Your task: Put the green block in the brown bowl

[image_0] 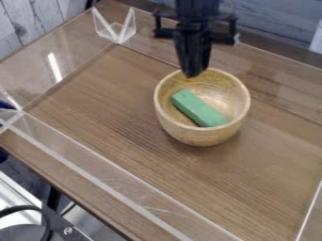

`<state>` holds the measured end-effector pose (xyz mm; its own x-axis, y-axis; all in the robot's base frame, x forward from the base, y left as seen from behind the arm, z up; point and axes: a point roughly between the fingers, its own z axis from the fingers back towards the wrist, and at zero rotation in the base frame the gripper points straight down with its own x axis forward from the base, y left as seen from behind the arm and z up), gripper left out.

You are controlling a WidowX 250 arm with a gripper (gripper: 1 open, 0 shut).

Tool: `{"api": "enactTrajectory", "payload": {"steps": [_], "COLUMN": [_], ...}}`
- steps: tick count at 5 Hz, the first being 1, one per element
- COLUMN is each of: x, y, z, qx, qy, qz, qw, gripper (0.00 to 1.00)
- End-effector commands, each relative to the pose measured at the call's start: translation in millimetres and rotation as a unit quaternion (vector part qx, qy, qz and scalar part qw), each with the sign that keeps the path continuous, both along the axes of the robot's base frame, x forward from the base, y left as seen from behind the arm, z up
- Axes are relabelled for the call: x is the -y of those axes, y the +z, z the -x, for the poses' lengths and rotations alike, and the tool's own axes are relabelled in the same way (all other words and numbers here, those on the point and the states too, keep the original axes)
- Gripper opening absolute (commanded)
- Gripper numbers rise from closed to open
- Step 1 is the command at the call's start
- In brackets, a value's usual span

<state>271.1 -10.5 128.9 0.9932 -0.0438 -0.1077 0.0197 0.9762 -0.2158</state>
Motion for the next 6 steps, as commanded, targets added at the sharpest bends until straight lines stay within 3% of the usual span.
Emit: {"api": "enactTrajectory", "payload": {"steps": [1,2,3,5,6], "x": [5,11,9,2,-2], "y": [-5.7,-28.0,-19.2,-15.7,-9.1], "z": [7.9,13.9,16.3,12.7,13.0], "qx": [0.009,-0.011,-0.013,-0.004,0.003], "qy": [-0.01,-0.012,-0.006,-0.006,-0.012], "qz": [-0.008,-0.009,-0.02,0.0,-0.003], "qw": [0.9999,0.9998,0.9997,1.0,0.9999], "gripper": [0.0,0.0,1.0,1.0,1.0]}}
